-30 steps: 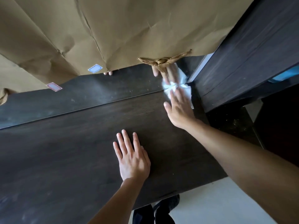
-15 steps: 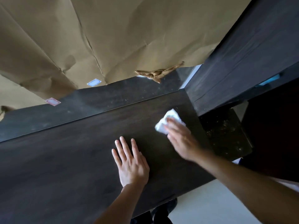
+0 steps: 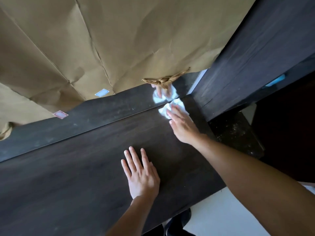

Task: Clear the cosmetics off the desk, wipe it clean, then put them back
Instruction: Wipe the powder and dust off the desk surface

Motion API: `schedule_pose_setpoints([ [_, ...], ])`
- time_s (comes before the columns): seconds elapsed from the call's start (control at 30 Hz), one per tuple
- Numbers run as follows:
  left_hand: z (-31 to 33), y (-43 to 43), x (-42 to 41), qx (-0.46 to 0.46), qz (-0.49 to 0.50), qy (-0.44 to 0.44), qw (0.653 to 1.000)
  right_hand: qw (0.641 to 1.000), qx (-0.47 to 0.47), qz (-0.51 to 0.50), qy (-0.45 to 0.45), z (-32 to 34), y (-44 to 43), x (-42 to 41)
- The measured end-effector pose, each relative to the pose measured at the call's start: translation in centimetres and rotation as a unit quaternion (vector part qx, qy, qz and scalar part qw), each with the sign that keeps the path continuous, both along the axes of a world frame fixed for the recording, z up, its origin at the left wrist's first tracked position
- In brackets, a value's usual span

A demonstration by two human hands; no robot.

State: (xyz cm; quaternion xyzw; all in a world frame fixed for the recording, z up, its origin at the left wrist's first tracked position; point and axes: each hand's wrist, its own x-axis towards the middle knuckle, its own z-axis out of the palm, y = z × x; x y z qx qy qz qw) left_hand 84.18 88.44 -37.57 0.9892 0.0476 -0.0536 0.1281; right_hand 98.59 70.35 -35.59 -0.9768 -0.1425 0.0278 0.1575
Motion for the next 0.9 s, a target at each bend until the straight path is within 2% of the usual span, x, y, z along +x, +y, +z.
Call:
schedule_pose_setpoints([
  [0.07,0.1,-0.1,0.2,-0.003,-0.001,-0.002,1.000,0.995,-0.028,-0.098,0.000,0.3,-2.8,0.7],
  [0.13,0.0,-0.2,0.3,-0.003,0.002,-0.003,1.000,0.991,-0.037,-0.129,-0.004,0.1,-2.7,-1.5],
  [0.27,0.1,-0.3,0.2,-0.007,0.002,0.008,1.000,0.999,-0.037,-0.010,0.033,0.4,-3.8,-7.5],
  [0.37,0.3,-0.4,0.4,-0.009,0.001,0.007,1.000,0.997,-0.046,-0.062,0.028,0.3,-4.9,-2.7],
  [0.47,0.1,-0.5,0.5,-0.002,-0.004,-0.006,1.000,0.988,-0.043,-0.136,0.064,0.4,-3.7,3.1],
  [0.57,-0.3,-0.3,0.7,0.003,-0.008,-0.014,1.000,0.988,-0.017,-0.142,0.060,-0.6,-4.2,3.3],
  [0.73,-0.6,0.1,0.5,0.009,0.000,0.001,1.000,0.992,0.050,-0.116,0.000,-1.3,-4.5,-8.5],
  [0.9,0.1,0.1,0.7,-0.010,0.005,0.001,1.000,0.992,0.091,0.077,0.030,-0.2,-1.4,-21.5],
])
